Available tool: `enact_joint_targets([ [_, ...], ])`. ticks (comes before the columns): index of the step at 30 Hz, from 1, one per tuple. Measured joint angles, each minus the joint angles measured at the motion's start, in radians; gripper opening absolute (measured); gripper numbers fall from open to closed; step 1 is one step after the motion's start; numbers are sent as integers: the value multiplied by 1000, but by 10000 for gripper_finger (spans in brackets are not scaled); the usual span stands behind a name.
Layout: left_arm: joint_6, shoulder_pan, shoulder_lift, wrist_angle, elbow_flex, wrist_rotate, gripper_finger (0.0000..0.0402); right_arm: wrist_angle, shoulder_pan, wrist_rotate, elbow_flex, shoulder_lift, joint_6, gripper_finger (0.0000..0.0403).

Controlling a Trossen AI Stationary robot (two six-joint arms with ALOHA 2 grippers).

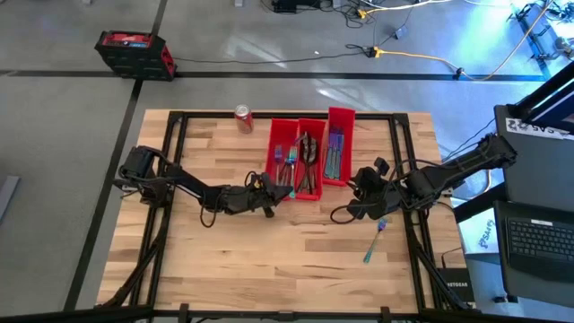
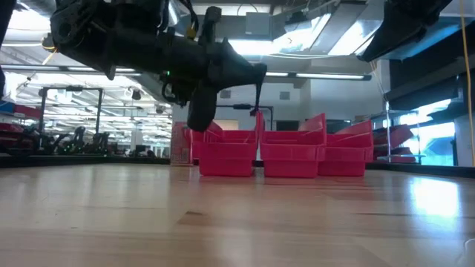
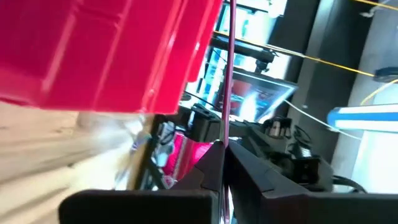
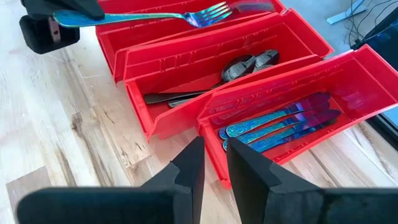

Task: Sort silverware
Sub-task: Put the purple fork into the left red bin

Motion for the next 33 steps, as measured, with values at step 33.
enact_joint_targets([
  [33,61,64,-1,-94,0,-101,1,-2,0,-1,0,0,-1,53],
])
